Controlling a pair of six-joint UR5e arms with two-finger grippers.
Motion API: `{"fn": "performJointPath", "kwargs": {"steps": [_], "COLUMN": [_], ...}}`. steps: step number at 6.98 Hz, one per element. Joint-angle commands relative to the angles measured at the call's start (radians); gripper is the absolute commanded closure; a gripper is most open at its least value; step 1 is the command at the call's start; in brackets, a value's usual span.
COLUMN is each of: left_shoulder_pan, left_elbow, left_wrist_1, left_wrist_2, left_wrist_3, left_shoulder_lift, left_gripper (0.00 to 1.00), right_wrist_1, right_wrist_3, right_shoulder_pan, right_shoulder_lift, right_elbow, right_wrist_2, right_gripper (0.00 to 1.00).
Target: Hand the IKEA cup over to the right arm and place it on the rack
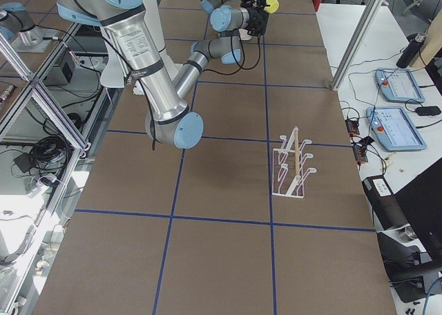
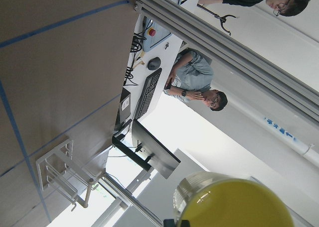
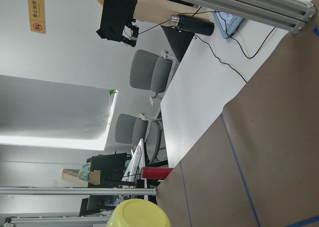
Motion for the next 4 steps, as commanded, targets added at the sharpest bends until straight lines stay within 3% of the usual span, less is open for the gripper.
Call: {"fn": "performJointPath", "kwargs": {"steps": [1,4], "left_shoulder_pan": [0.062,0.076], "left_elbow": [0.029,0.038], "left_wrist_1": [-0.025,-0.024], "left_wrist_2": [0.075,0.077], "left_wrist_3": [-0.042,-0.039], "left_shoulder_lift": [-0.079,-0.102], "left_gripper": [1.0,1.0], "right_wrist_1": [0.007,0.009], "right_wrist_3": [0.044,0.054], "right_shoulder_pan": [-0.017,-0.034], "right_shoulder_lift": [0.03,0.038], "right_elbow": [-0.007,-0.005], "right_wrist_2": [-0.019,-0.019], "right_gripper": [0.0,0.0]}}
